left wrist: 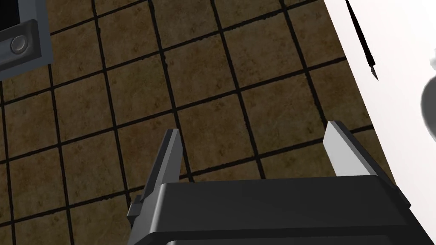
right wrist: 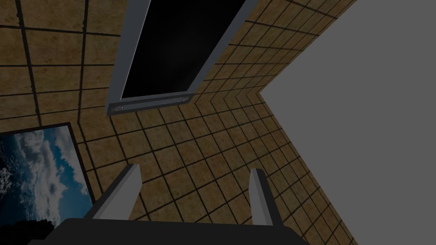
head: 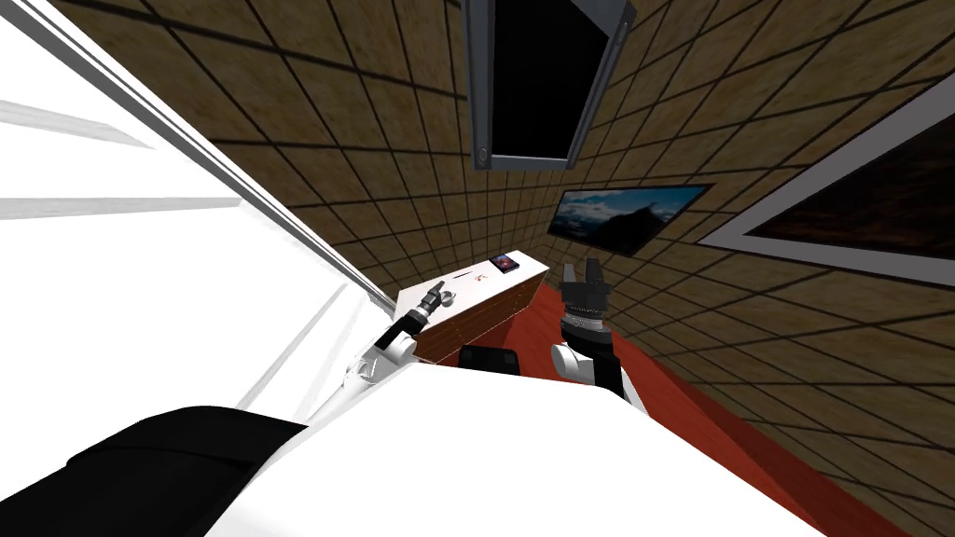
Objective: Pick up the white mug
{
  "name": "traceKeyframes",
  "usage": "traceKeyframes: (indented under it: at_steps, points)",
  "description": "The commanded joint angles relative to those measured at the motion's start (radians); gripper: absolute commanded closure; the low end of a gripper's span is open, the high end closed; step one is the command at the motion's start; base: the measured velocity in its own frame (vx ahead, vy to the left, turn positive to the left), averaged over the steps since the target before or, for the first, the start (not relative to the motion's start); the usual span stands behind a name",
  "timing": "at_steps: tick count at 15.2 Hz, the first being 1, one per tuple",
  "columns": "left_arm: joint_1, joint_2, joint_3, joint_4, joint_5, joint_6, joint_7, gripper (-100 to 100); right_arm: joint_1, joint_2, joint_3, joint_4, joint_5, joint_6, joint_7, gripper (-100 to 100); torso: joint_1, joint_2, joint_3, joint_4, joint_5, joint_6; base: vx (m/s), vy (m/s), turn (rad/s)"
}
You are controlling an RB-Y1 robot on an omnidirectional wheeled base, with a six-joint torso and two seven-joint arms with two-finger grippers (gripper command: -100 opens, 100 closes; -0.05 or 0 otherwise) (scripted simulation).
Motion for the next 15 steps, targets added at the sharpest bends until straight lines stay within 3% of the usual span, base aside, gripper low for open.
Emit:
traceKeyframes:
  at_steps: [1, 2, 3, 5, 6, 7, 8, 9, 10, 12, 13, 14, 15]
  points:
    - [-0.003, 0.05, -0.01, 0.024, 0.042, 0.05, -0.014, -100, 0.0, 0.0, 0.0, 0.0, 0.0, 0.0, 0.0, 0, 0.0, 0.0, 0.0, 0.0, 0.0, 0.0, 0.021, 0.0, -0.188]
    - [-0.003, 0.061, -0.01, 0.024, 0.042, 0.064, -0.014, -100, 0.0, 0.0, 0.0, 0.0, 0.0, 0.0, 0.0, 0, 0.0, 0.0, 0.0, 0.0, 0.0, 0.0, 0.021, 0.002, -0.16]
    - [-0.008, 0.093, -0.018, 0.047, 0.073, 0.088, -0.023, -100, 0.0, 0.0, 0.0, 0.0, 0.0, 0.0, 0.0, 0, 0.0, 0.0, 0.0, 0.0, 0.0, 0.0, 0.021, 0.001, -0.192]
    - [-0.008, 0.102, -0.018, 0.047, 0.073, 0.104, -0.023, -100, 0.0, 0.0, 0.0, 0.0, 0.0, 0.0, 0.0, 0, 0.0, 0.0, 0.0, 0.0, 0.0, 0.0, 0.016, 0.006, -0.1]
    - [-0.014, 0.143, -0.026, 0.071, 0.104, 0.143, -0.032, -100, 0.0, 0.0, 0.0, 0.0, 0.0, 0.0, 0.0, 0, 0.0, 0.0, 0.0, 0.0, 0.0, 0.0, 0.016, 0.0, -0.122]
    - [-0.014, 0.143, -0.026, 0.071, 0.104, 0.143, -0.032, -100, 0.0, 0.0, 0.0, 0.0, 0.0, 0.0, 0.0, 0, 0.0, 0.0, 0.0, 0.0, 0.0, 0.0, 0.017, 0.002, -0.152]
    - [-0.02, 0.184, -0.035, 0.095, 0.135, 0.174, -0.042, -100, 0.0, 0.0, 0.0, 0.0, 0.0, 0.0, 0.0, 0, 0.0, 0.0, 0.0, 0.0, 0.0, 0.0, 0.02, 0.001, -0.205]
    - [-0.02, 0.184, -0.035, 0.095, 0.135, 0.183, -0.042, -100, 0.0, 0.0, 0.0, 0.0, 0.0, 0.0, 0.0, 0, 0.0, 0.0, 0.0, 0.0, 0.0, 0.0, 0.02, 0.003, -0.177]
    - [-0.026, 0.224, -0.043, 0.119, 0.167, 0.205, -0.051, -100, 0.0, 0.0, 0.0, 0.0, 0.0, 0.0, 0.0, 0, 0.0, 0.0, 0.0, 0.0, 0.0, 0.0, 0.02, 0.004, -0.172]
    - [-0.026, 0.224, -0.043, 0.119, 0.167, 0.222, -0.051, -100, 0.0, 0.0, 0.0, 0.0, 0.0, 0.0, 0.0, 0, 0.0, 0.0, 0.0, 0.0, 0.0, 0.0, 0.015, 0.006, -0.099]
    - [-0.032, 0.264, -0.052, 0.143, 0.198, 0.256, -0.061, -100, 0.0, 0.0, 0.0, 0.0, 0.0, 0.0, 0.0, 0, 0.0, 0.0, 0.0, 0.0, 0.0, 0.0, 0.012, -0.001, -0.161]
    - [-0.032, 0.264, -0.052, 0.143, 0.198, 0.261, -0.061, -100, 0.0, 0.0, 0.0, 0.0, 0.0, 0.0, 0.0, 0, 0.0, 0.0, 0.0, 0.0, 0.0, 0.0, 0.013, 0.002, -0.159]
    - [-0.038, 0.303, -0.061, 0.166, 0.229, 0.292, -0.07, -100, 0.0, 0.0, 0.0, 0.0, 0.0, 0.0, 0.0, 0, 0.0, 0.0, 0.0, 0.0, 0.0, 0.0, 0.014, 0.003, -0.19]
